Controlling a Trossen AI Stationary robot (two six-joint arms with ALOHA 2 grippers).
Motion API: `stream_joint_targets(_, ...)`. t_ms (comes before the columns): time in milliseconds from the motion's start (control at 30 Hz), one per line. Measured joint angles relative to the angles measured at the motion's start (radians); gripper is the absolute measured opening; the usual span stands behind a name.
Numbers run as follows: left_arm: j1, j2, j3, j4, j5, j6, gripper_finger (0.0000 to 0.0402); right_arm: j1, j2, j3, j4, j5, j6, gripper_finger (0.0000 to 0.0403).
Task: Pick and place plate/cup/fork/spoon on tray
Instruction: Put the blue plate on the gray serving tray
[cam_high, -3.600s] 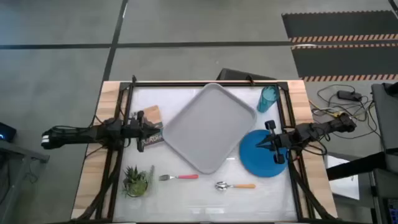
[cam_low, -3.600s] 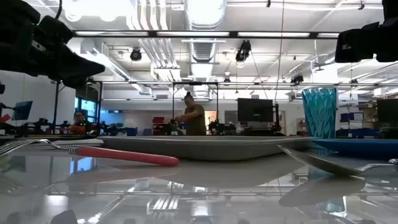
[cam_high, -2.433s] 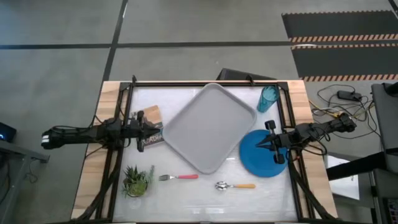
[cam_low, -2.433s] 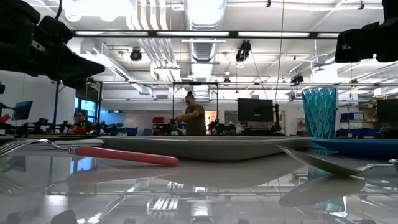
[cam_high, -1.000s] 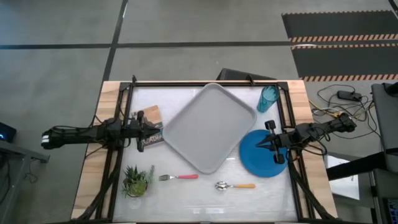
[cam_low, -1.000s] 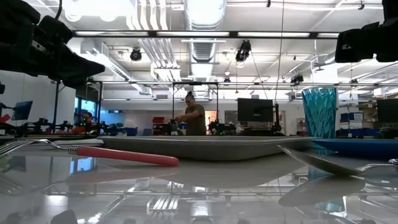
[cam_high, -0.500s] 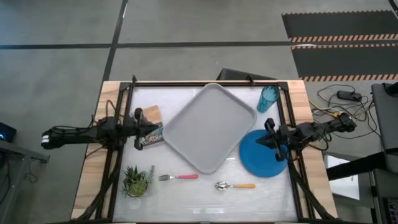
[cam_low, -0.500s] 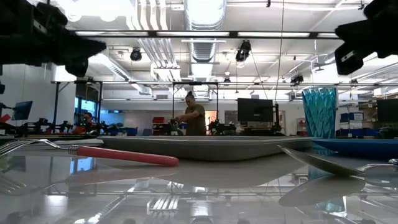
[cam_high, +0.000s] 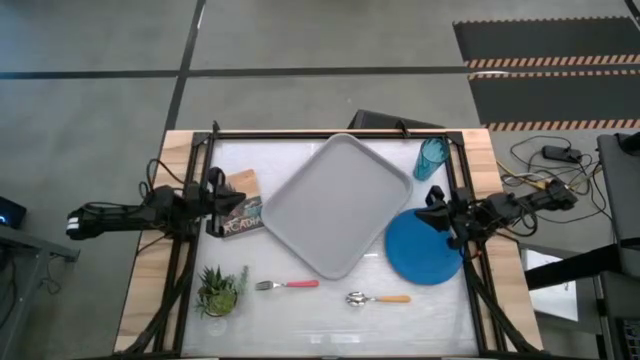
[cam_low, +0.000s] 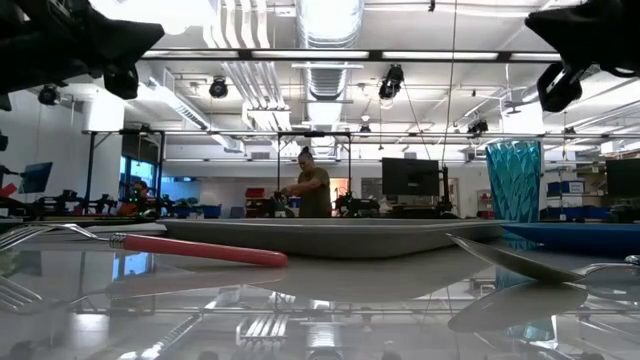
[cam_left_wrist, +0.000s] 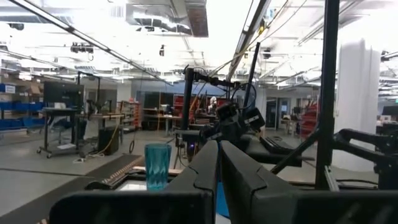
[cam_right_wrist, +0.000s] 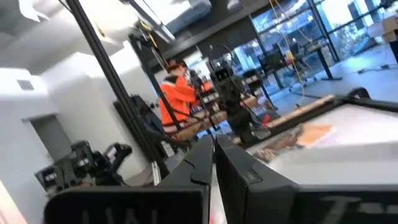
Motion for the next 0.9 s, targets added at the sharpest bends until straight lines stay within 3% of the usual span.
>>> stream_joint_targets(267,0.000,-0.001,0.000,0.105,0.001,-0.001,0.0000,0.000,0.200,0.000,0.332,0.000,-0.152,0.0009)
stream_joint_targets(467,-0.001,0.001,-0.002,0.106,0.011,-0.189,0.0000,0.000,0.248,0.000,0.369,0.000,-0.162,0.0009)
stream_joint_targets(900,0.000,0.034,-0.001,0.156,0.014,-0.230,0.0000,0.000,0.264,0.026,0.411,-0.011,-0.108,0.0009)
